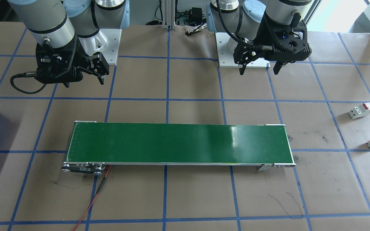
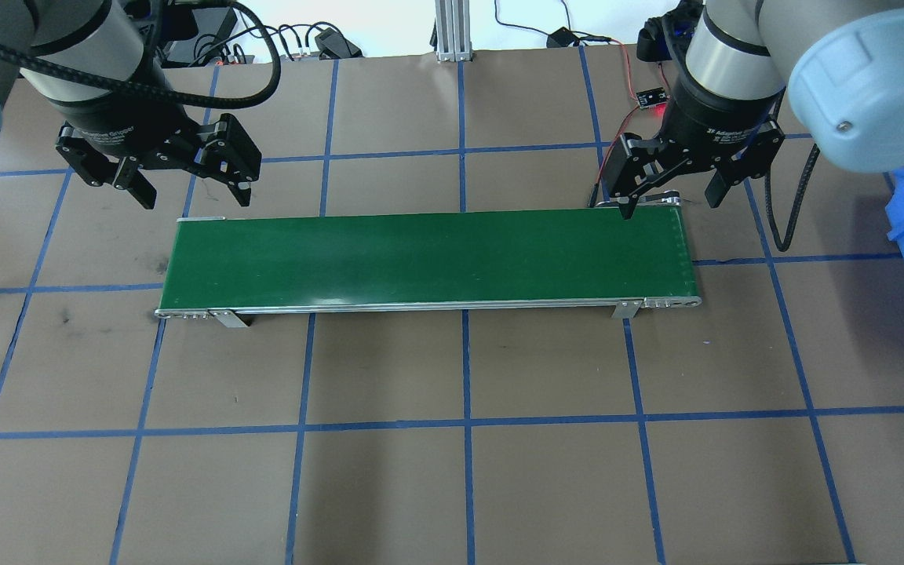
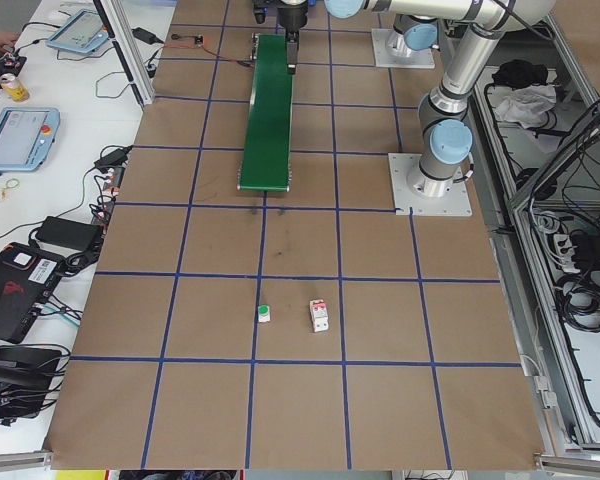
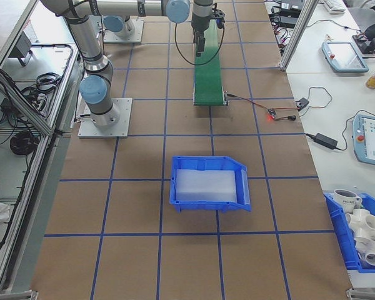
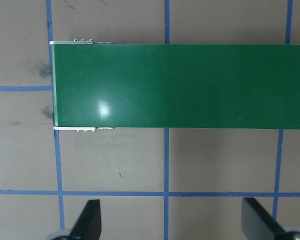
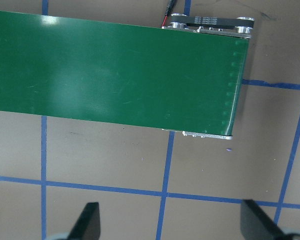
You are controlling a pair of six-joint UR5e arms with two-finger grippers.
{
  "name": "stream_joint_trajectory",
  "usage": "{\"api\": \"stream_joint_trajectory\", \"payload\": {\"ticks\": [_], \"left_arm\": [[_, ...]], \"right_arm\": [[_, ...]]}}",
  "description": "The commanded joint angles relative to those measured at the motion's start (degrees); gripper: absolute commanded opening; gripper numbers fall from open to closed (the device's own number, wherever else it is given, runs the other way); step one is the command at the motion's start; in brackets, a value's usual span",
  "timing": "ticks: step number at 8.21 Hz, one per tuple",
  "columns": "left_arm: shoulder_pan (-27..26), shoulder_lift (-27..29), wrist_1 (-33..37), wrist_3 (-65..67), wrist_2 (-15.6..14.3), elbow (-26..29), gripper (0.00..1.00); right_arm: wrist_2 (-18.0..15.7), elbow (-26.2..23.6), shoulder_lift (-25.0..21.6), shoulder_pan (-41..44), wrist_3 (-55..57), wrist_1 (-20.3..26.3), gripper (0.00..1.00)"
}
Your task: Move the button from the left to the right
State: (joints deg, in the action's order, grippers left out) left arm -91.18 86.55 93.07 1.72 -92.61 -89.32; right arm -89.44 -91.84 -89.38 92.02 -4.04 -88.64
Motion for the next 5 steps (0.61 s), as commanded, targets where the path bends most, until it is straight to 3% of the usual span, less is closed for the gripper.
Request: {"api": "stream_joint_trajectory", "payload": {"ticks": [1,3,5], "left_arm": [[0.03,-0.15,0.00,-0.14,0.23,-0.24,1.00],[1.17,0.37,-0.70,-5.11,0.85,0.02,1.00],[4.05,0.55,-0.79,-9.97,0.15,0.20,1.00]], "right_arm": [[-0.03,0.00,0.00,0.00,0.00,-0.04,1.00],[-0.12,0.00,0.00,0.00,0.00,-0.04,1.00],[-0.12,0.00,0.00,0.00,0.09,-3.80,1.00]]}}
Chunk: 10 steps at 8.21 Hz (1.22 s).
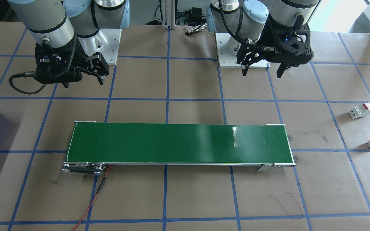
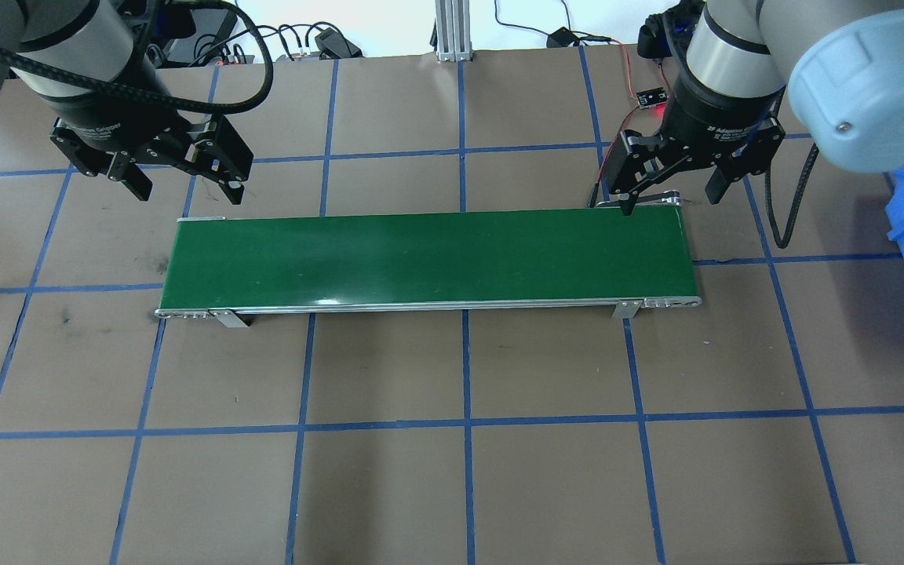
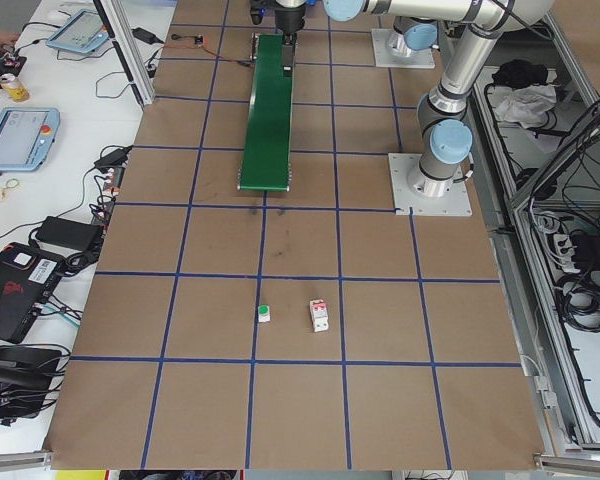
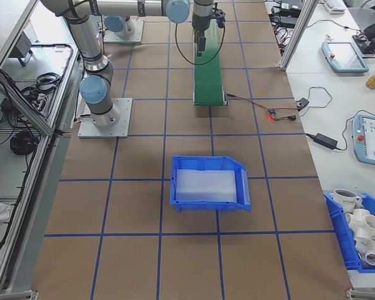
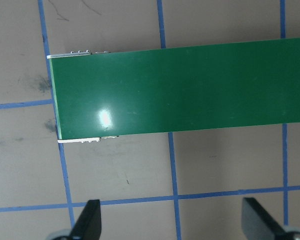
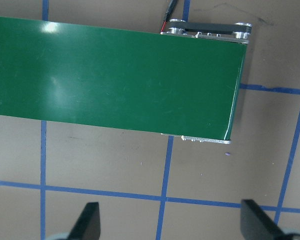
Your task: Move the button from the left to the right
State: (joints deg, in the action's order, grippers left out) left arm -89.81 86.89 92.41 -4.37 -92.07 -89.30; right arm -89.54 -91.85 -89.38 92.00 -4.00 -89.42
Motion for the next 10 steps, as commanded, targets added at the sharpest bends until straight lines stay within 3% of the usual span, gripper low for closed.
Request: {"api": "stream_joint_trajectory", "payload": {"ticks": [1,5,8,10], "left_arm": [[7.23,0.21,-0.12,-4.07,-0.39,0.18,1.00],[20.95,0.91,-0.82,-30.19,-0.48,-0.96,1.00],[29.92,7.57,-1.70,-57.10,-0.48,0.18,1.00],[36.96,12.41,-10.53,-75.86,-0.48,0.27,1.00]], "right_arm": [[-0.02,0.00,0.00,0.02,0.14,-4.26,1.00],[-0.11,0.00,0.00,0.02,0.05,-4.27,1.00],[-0.02,0.00,0.09,0.02,0.05,-4.27,1.00],[-0.02,-0.09,0.09,0.02,0.05,-4.27,1.00]]}}
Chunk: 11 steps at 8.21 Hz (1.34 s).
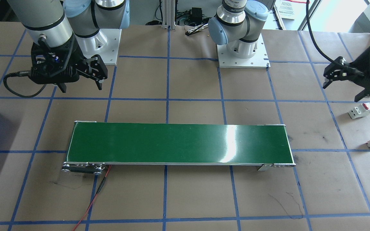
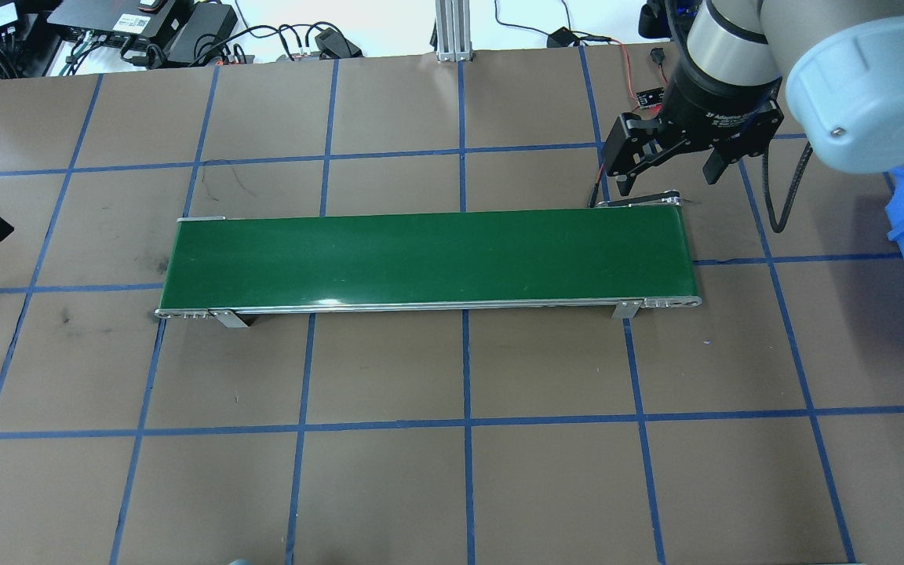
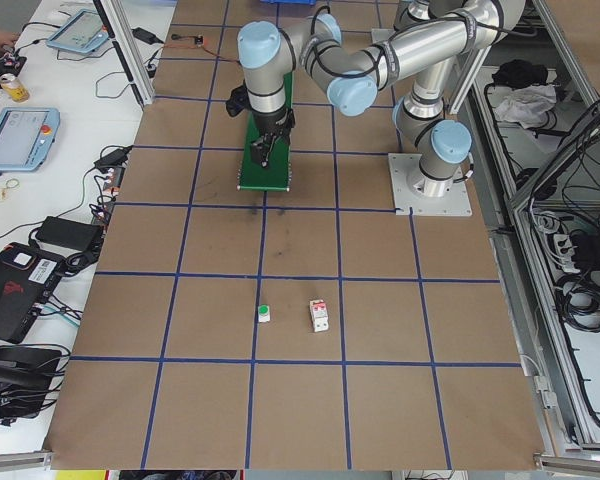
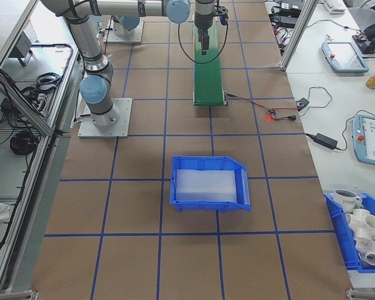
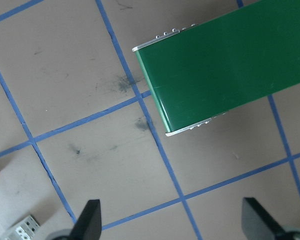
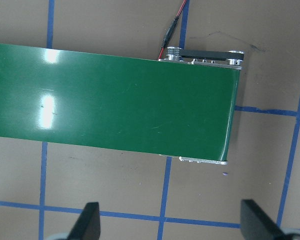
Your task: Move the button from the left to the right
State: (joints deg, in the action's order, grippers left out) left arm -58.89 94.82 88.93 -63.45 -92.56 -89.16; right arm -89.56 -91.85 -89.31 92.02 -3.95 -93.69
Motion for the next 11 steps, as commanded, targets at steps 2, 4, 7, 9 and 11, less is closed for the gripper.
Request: {"api": "stream_joint_trajectory", "payload": {"ticks": [2,4,7,9,11], "left_arm": [[11.22,8.78,-10.53,-29.29,0.01,0.83,1.00],[15.02,14.05,-15.76,-45.97,-0.08,3.63,1.00],[15.30,22.84,-22.62,-61.32,0.53,5.40,1.00],[15.30,26.36,-24.24,-66.42,1.23,5.49,1.00],[15.30,27.34,-24.24,-68.54,1.33,5.49,1.00]], "right_arm": [[0.00,-0.08,0.01,0.00,0.00,0.00,1.00],[0.00,-0.17,0.01,0.00,0.00,0.00,1.00],[0.00,-0.35,-0.08,0.00,0.00,-0.09,1.00],[0.00,-0.35,-0.08,0.00,0.00,0.00,1.00],[0.00,-0.35,0.01,0.00,0.00,-0.09,1.00]]}}
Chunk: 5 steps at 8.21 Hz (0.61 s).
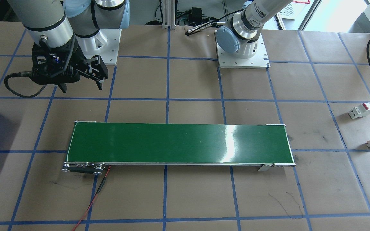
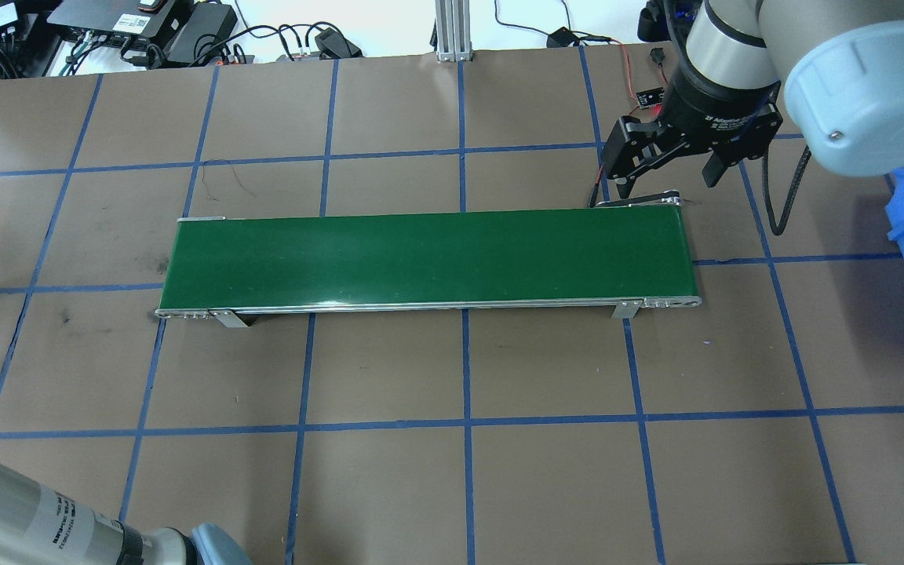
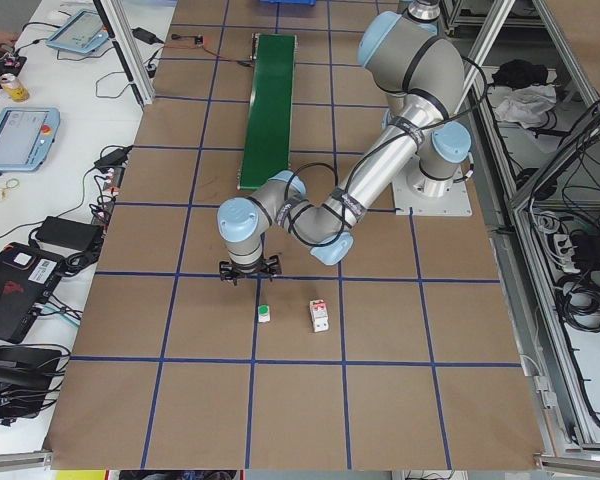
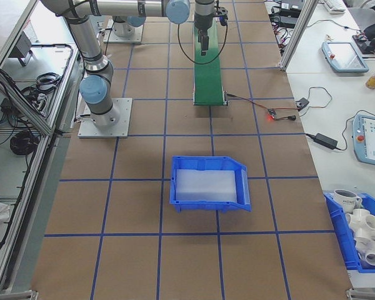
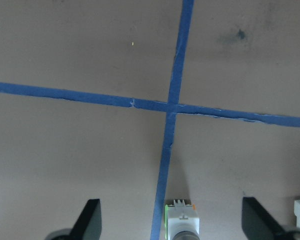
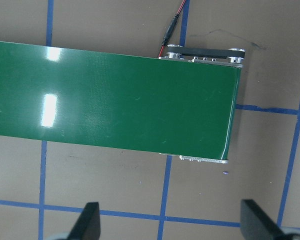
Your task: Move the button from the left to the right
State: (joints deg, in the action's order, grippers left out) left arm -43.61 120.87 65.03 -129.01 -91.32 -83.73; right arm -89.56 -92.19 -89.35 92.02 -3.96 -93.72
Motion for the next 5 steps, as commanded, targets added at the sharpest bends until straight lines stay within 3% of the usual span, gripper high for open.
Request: {"api": "stream_joint_trajectory", "payload": {"ticks": [1,3,5], "left_arm": [[0.71,2.35,-0.34,-6.22,0.09,0.06,1.00],[4.83,4.72,-0.43,-9.60,0.10,0.15,1.00],[5.02,4.82,-0.43,-9.07,-0.43,0.32,1.00]], "right_arm": [[0.00,0.00,0.05,0.00,0.00,0.02,1.00],[0.00,0.00,-0.03,0.00,0.00,-0.06,1.00],[0.00,0.00,-0.03,0.00,0.00,0.02,1.00]]}}
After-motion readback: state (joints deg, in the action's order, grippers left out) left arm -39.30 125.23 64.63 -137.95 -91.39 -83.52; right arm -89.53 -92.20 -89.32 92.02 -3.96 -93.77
